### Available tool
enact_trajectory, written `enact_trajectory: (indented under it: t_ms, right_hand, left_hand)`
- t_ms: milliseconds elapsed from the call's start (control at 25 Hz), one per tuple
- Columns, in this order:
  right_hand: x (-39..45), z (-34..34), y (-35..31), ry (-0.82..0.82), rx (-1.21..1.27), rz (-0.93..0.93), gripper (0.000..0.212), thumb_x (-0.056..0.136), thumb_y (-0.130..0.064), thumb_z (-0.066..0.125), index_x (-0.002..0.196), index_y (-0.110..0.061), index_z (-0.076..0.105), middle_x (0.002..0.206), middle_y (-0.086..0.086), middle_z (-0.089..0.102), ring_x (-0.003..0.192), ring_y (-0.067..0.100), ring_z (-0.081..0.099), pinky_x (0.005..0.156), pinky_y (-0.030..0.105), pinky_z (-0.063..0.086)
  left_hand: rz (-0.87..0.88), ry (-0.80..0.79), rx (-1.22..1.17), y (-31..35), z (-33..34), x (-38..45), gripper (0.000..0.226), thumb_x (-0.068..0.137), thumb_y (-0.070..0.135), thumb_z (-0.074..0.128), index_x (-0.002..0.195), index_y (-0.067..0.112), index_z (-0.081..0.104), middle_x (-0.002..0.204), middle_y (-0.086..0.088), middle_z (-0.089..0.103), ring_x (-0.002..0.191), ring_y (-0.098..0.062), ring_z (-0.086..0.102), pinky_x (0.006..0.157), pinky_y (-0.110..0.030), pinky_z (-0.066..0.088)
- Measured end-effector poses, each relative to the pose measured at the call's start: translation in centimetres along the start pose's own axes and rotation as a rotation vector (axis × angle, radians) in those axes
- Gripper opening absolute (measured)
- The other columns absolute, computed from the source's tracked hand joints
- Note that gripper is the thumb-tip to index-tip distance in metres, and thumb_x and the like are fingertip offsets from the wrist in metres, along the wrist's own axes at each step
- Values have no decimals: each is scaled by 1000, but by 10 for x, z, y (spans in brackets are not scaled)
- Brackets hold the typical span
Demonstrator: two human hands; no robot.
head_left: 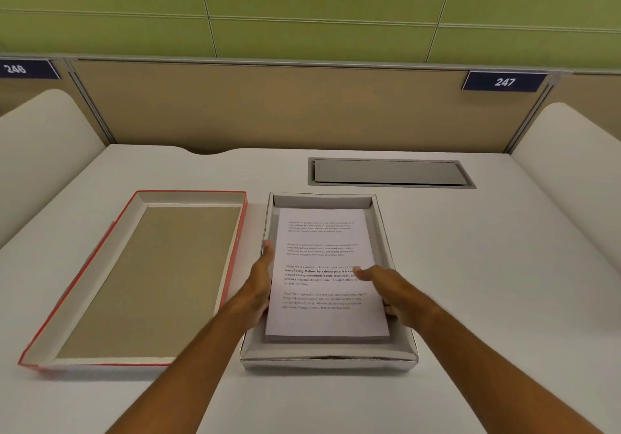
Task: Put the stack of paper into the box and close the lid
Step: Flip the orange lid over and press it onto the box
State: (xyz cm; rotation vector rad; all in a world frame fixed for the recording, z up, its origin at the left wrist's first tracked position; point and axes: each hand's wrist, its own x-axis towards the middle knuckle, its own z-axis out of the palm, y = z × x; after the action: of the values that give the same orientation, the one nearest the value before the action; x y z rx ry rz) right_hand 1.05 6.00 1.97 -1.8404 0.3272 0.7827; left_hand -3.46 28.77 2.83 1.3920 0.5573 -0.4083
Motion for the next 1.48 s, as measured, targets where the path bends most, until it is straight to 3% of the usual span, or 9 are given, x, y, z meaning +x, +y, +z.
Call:
enact_trajectory:
  t_ms: [160,320,480,600,680,760,1040,1240,1480]
  right_hand:
    - [3,-2,2,-2,45,10,27,96,-45,50,113,-25,53,89,-6,67,78,17,64,55,27,45]
    - [1,8,7,27,-72,-113,46,95,-44,53,132,-18,50,130,4,64,99,23,62,85,37,50]
    - [-9,16,15,189,-295,-384,47,87,-43,66,126,-25,49,128,-4,63,89,9,60,62,11,46]
    - [-14,21,17,303,-492,-523,71,81,-53,66,140,-21,40,143,4,54,121,23,57,89,35,56]
    - [-17,24,19,320,-619,-541,86,82,-61,59,150,-21,26,158,5,35,142,30,37,112,52,40]
    - [-22,27,23,323,-702,-574,94,82,-66,54,155,-23,13,165,4,17,151,31,17,121,53,22]
    - [-35,51,25,348,-929,-800,107,76,-82,24,157,-18,-2,166,10,-10,153,29,-9,120,42,-8]
    - [-49,75,12,389,-1008,-865,120,60,-89,-11,156,-18,-7,164,11,-16,151,29,-16,122,45,-12]
    - [-40,100,-2,442,-1076,-788,109,72,-88,8,156,-19,-9,164,11,-18,151,30,-17,123,48,-7]
  left_hand:
    - [-24,-11,-32,2,-1,0,89,86,73,12,152,14,19,150,-18,40,137,-34,39,111,-48,29]
    - [37,-58,49,-1,3,-4,75,91,66,16,151,23,26,151,-10,40,130,-28,46,102,-41,37]
    - [122,177,459,-14,12,-6,81,87,58,50,151,19,18,159,-7,28,143,-34,31,114,-50,25]
    - [369,314,687,-24,20,-19,90,79,53,66,149,23,19,159,-6,27,144,-31,28,113,-48,28]
    - [401,392,917,-33,18,-22,102,77,63,62,152,26,5,164,-6,5,150,-30,7,118,-49,16]
    - [418,504,1107,-40,14,-26,109,75,73,51,152,26,-8,163,-7,-12,150,-29,-8,118,-45,1]
    - [426,681,1358,-53,-6,-57,112,72,81,37,151,23,-17,161,-11,-19,148,-30,-16,118,-44,-9]
    - [412,709,1379,-48,-25,-66,110,75,77,39,151,20,-16,160,-14,-21,147,-31,-18,117,-44,-11]
    - [423,650,1421,-36,-63,-48,107,78,77,37,151,19,-15,160,-14,-21,147,-32,-18,121,-48,-6]
